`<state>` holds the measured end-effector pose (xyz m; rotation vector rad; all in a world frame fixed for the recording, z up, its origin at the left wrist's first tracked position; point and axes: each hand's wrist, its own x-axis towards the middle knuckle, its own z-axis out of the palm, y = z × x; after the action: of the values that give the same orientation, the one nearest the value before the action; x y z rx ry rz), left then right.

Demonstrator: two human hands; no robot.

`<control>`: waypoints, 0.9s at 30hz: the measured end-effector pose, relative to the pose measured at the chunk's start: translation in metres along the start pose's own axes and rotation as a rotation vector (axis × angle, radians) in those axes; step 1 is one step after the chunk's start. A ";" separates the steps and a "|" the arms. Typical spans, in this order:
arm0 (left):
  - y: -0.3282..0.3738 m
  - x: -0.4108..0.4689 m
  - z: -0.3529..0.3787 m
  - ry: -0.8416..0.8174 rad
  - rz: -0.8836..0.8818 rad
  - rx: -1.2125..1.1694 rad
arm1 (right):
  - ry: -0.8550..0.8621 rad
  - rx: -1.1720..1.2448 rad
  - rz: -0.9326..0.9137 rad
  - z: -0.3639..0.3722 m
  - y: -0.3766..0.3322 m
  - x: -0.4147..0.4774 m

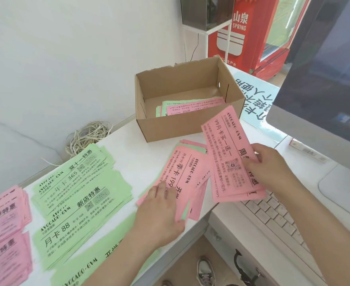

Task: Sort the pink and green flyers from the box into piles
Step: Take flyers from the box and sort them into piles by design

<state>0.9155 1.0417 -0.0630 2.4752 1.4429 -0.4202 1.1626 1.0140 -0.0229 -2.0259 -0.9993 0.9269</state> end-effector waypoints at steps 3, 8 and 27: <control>0.003 0.000 0.003 0.032 -0.003 0.023 | -0.036 -0.034 0.015 0.012 0.003 -0.010; -0.003 0.003 0.001 0.037 -0.008 -0.090 | -0.035 -0.186 -0.039 0.031 0.005 -0.029; -0.003 -0.028 -0.023 0.549 -0.273 -1.144 | 0.064 -0.019 -0.125 0.064 0.014 -0.056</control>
<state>0.9022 1.0290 -0.0315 1.4751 1.5396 0.8832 1.0899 0.9767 -0.0508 -1.9714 -1.0894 0.7844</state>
